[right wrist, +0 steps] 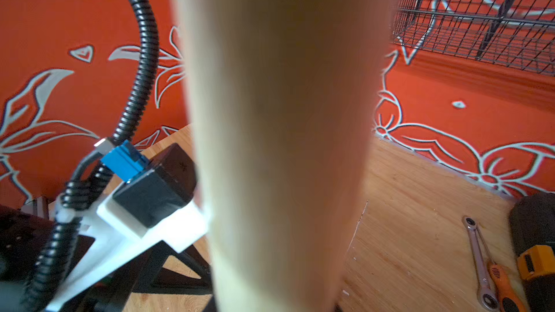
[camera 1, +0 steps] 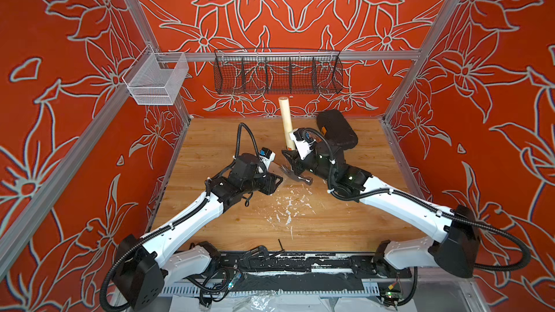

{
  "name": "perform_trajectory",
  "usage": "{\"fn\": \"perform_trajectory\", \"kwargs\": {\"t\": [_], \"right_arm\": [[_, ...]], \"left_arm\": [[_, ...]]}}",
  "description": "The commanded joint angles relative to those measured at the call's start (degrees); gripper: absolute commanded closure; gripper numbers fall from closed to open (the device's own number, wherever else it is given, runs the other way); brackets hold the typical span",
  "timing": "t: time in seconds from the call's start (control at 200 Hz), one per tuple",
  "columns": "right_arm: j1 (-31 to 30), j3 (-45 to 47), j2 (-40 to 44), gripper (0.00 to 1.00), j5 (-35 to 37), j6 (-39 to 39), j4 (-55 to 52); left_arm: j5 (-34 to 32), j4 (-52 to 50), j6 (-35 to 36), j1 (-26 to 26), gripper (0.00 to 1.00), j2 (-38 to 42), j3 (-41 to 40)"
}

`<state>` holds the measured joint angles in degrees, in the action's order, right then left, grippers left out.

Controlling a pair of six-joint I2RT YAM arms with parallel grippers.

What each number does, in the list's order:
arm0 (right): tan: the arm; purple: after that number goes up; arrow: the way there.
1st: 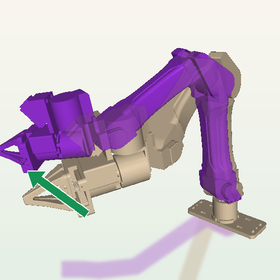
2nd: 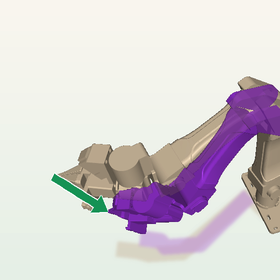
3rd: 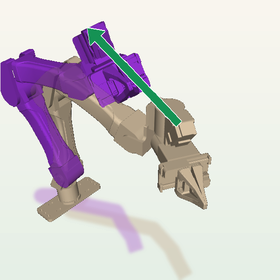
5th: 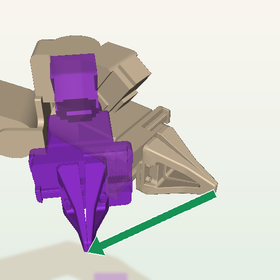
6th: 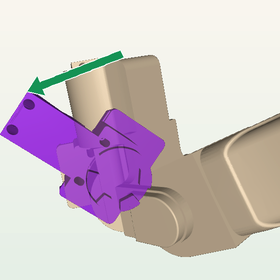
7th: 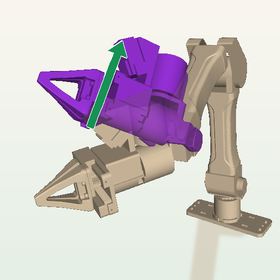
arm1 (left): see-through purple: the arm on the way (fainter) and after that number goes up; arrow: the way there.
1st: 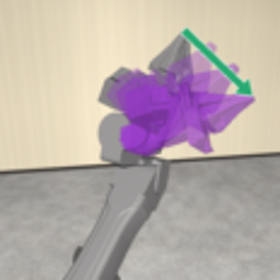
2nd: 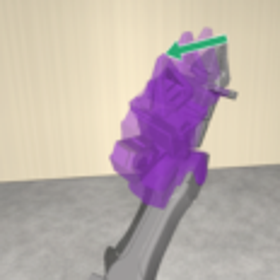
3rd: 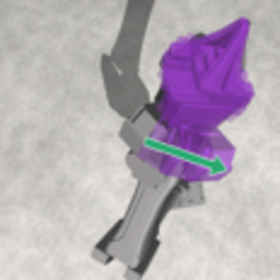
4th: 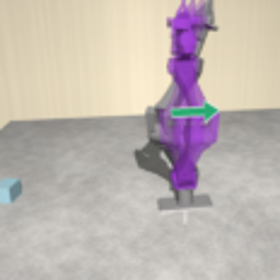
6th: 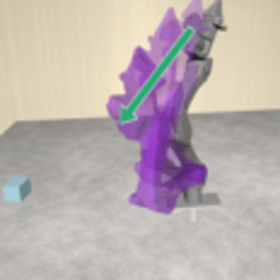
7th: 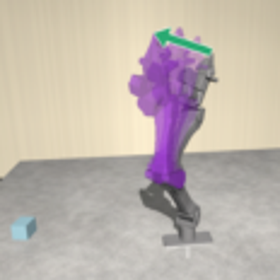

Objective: Use a claw hammer to pull out a nail
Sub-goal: Pick up the nail with the hammer.

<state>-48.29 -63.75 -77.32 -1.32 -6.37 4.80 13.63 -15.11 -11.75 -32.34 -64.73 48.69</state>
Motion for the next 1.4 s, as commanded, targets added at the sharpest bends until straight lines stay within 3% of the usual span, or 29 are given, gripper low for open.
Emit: {"fn": "perform_trajectory", "kwargs": {"t": [0.0,0.27,0.701,0.896,1.011,1.266,1.391], "right_arm": [[-0.4,-2.2,2.8,1.0,-1.9,-1.6,5.0],[-0.6,-3.3,3.0,1.0,-3.4,-3.0,5.1],[-1.0,-4.8,3.8,1.0,-3.8,-3.4,4.3],[-1.1,-5.6,4.0,1.0,-3.6,-3.3,3.9],[-1.2,-5.8,4.2,1.0,-3.7,-3.2,3.6],[-1.2,-5.7,4.2,1.0,-3.3,-2.9,3.7],[-1.2,-5.3,4.2,1.0,-2.8,-2.7,3.9]], "left_arm": [[-0.5,1.3,2.4,-1.4,0.48,-0.8,1.4],[-0.2,2.9,2.3,-2.1,0.51,-2.8,1.4],[0.1,3.0,2.6,-2.1,0.66,-5.1,2.9],[0.0,2.7,2.9,-2.1,0.68,-5.8,3.7],[-0.1,2.3,3.0,-2.1,0.74,-6.0,4.1],[-0.5,1.3,3.2,-2.2,0.95,-5.7,5.2],[-1.2,0.4,3.6,-2.1,1.0,-5.3,5.6]]}}
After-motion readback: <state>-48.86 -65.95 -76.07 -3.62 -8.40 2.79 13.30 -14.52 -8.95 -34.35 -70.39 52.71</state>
